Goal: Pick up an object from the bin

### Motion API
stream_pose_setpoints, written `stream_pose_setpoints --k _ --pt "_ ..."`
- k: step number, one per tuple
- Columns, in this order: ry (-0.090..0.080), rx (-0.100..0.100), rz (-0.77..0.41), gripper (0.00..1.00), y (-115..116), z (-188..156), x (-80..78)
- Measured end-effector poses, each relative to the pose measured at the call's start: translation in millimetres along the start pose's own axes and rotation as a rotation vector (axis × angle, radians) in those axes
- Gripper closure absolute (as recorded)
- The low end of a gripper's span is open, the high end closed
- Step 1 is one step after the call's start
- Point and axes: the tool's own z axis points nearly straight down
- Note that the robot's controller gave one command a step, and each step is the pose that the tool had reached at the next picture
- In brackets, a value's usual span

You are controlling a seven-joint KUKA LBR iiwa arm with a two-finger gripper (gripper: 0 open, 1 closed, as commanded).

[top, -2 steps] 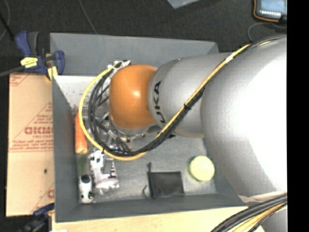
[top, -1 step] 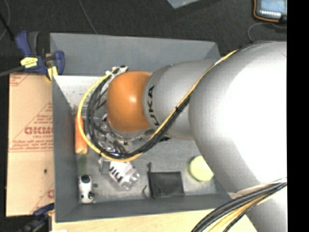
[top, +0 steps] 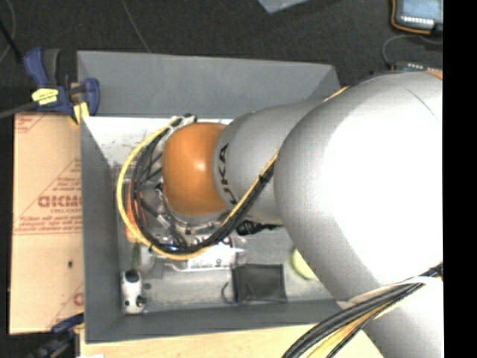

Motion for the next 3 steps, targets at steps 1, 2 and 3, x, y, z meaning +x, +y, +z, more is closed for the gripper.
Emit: stream_pose_setpoints --k 1,2,3 --pt "-0.007 -0.006 -0.022 0.00 -24 -6 -6.7" --pt "-0.003 0.000 0.038 0.00 -60 -16 -13.6" --pt "-0.007 -0.008 0.103 1.00 -67 -7 -1.1"
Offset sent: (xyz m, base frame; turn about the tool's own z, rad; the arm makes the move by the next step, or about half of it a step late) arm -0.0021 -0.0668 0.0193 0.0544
